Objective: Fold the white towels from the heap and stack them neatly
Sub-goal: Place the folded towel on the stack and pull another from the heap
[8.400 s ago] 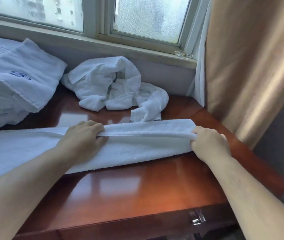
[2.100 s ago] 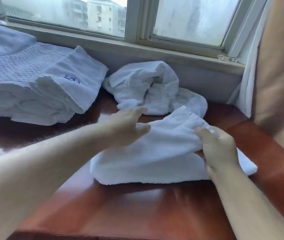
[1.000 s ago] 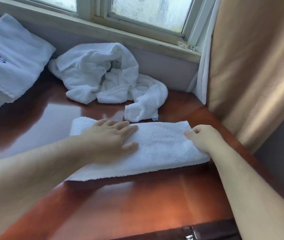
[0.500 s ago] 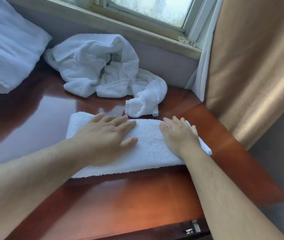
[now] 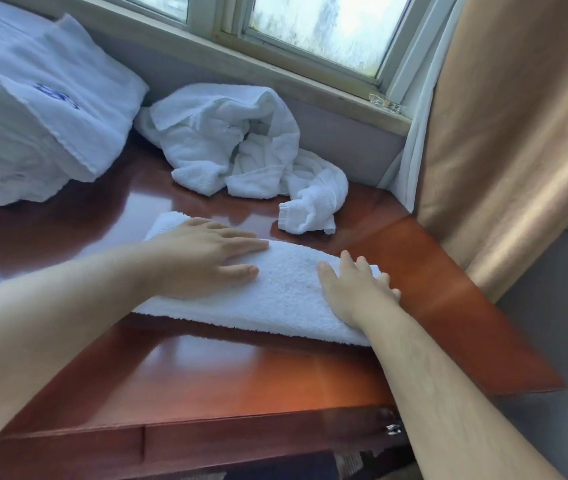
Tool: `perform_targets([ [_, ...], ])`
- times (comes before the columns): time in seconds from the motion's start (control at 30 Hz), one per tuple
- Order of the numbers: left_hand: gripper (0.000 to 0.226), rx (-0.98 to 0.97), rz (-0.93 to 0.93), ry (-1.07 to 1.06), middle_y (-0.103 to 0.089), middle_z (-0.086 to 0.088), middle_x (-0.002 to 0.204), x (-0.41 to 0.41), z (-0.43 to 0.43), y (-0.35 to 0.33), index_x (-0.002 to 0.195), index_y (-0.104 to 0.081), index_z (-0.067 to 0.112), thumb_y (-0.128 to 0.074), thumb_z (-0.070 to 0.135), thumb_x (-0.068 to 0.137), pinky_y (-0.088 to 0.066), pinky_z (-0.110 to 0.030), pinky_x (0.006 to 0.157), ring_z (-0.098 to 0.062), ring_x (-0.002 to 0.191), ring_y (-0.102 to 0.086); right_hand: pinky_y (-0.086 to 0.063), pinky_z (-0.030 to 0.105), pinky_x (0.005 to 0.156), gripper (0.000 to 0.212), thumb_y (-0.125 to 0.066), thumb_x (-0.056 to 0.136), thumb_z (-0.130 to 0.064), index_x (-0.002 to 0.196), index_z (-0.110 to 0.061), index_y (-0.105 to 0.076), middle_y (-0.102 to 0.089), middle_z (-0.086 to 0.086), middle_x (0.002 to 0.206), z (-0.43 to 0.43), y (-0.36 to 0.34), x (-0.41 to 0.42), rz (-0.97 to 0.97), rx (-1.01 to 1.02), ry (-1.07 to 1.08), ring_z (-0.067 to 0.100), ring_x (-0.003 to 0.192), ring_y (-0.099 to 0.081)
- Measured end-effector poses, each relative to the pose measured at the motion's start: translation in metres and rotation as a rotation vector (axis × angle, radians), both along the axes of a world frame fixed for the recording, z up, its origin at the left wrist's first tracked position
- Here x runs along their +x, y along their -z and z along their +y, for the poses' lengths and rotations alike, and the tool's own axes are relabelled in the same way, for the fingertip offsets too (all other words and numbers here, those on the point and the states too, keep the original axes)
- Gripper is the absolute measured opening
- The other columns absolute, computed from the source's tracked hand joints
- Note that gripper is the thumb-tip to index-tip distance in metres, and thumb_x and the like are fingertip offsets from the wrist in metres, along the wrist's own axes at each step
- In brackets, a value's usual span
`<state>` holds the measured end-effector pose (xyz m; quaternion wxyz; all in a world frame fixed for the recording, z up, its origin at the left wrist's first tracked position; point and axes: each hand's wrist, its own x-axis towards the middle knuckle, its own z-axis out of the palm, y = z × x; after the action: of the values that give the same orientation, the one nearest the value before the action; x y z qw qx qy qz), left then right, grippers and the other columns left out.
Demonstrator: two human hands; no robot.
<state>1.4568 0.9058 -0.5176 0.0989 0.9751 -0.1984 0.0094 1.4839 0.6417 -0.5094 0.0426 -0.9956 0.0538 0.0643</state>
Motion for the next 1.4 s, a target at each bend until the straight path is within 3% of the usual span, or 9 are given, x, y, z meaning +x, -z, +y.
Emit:
perform_targets([
  [0.27,0.076,0.055,0.082,-0.147,-0.011,0.026,0.163,-0.052,0.045,-0.002,0.151,-0.004,0.058,-0.007,0.082,0.078,-0.009,-0.034,0.119,-0.007,0.149,-0.013,-0.007,0.058,0.118,0.068,-0.022,0.1,-0.054,0.156,-0.016,-0.025,-0.012,0.014,0.165,0.067,-0.003,-0.034,-0.169,-0.097,-0.12,0.041,0.151,0.003],
  [0.33,0.075,0.071,0.127,-0.228,-0.01,0.022,0.164,-0.063,0.046,-0.004,0.152,-0.006,0.056,-0.011,0.08,0.081,-0.011,-0.038,0.119,-0.012,0.151,-0.012,-0.019,0.052,0.116,0.048,-0.04,0.099,-0.037,0.141,-0.014,-0.048,-0.031,0.013,0.156,0.083,-0.005,-0.048,-0.444,-0.096,-0.334,0.036,0.148,-0.016],
  [0.43,0.056,0.022,0.173,-0.31,-0.022,0.022,0.161,-0.079,0.064,-0.01,0.148,-0.02,0.061,-0.03,0.07,0.094,-0.02,-0.043,0.119,-0.018,0.148,-0.021,-0.043,0.042,0.097,0.026,-0.056,0.092,-0.024,0.11,-0.015,-0.071,-0.066,0.002,0.113,0.106,-0.003,-0.083,-0.591,0.368,-0.744,0.028,0.113,-0.054],
  [0.63,0.031,-0.146,0.172,-0.414,-0.063,0.019,0.118,-0.119,0.127,-0.03,0.124,-0.062,0.052,-0.06,0.054,0.092,-0.044,-0.026,0.093,-0.004,0.104,-0.057,-0.035,0.034,0.103,0.07,-0.053,0.077,-0.078,0.125,-0.027,-0.053,-0.051,-0.007,0.128,0.14,0.014,-0.154,-0.373,0.269,-1.216,0.018,0.119,-0.044],
  [0.7,0.035,-0.117,0.224,-0.447,-0.063,0.021,0.102,-0.125,0.132,-0.032,0.124,-0.063,0.043,-0.06,0.055,0.092,-0.043,-0.022,0.079,0.0,0.09,-0.057,-0.036,0.038,0.105,0.087,-0.059,0.067,-0.081,0.131,-0.024,-0.048,-0.047,-0.003,0.133,0.152,0.019,-0.17,-0.408,0.13,-1.228,0.022,0.12,-0.045],
  [0.87,0.045,-0.133,0.339,-0.49,-0.056,0.022,0.098,-0.141,0.133,-0.038,0.13,-0.054,0.039,-0.06,0.06,0.09,-0.042,-0.024,0.079,0.001,0.089,-0.055,-0.054,0.041,0.074,0.027,-0.064,0.081,-0.025,0.104,-0.015,-0.072,-0.07,0.0,0.098,0.163,0.021,-0.182,-0.742,0.313,-1.23,0.025,0.087,-0.066],
  [1.1,0.054,-1.071,0.438,-0.258,-0.07,0.004,0.12,-0.161,0.151,-0.046,0.12,-0.073,0.029,-0.062,0.067,0.081,-0.042,-0.039,0.099,-0.022,0.111,-0.063,-0.042,0.008,0.073,0.02,-0.062,0.096,-0.038,0.115,-0.036,-0.067,-0.07,-0.022,0.093,0.149,-0.045,-0.159,-0.477,0.733,-1.006,0.0,0.089,-0.062],
  [1.23,0.082,-1.481,0.473,0.022,-0.059,-0.01,0.136,-0.164,0.152,-0.054,0.14,-0.058,0.023,-0.06,0.077,0.078,-0.04,-0.046,0.104,-0.034,0.116,-0.056,-0.044,0.015,0.067,0.017,-0.056,0.086,-0.058,0.094,-0.046,-0.066,-0.071,-0.021,0.087,0.145,-0.084,-0.144,-0.372,1.041,-0.799,-0.001,0.082,-0.065],
  [1.4,0.046,-1.429,0.01,-0.019,-0.072,-0.011,0.115,-0.166,0.119,-0.094,0.119,-0.069,0.019,-0.068,0.052,0.088,-0.053,-0.041,0.086,-0.028,0.1,-0.07,-0.058,0.043,0.071,0.03,-0.057,0.084,-0.061,0.09,-0.035,-0.071,-0.076,-0.003,0.088,0.152,-0.13,-0.136,-0.266,1.29,-0.694,0.017,0.082,-0.074],
])
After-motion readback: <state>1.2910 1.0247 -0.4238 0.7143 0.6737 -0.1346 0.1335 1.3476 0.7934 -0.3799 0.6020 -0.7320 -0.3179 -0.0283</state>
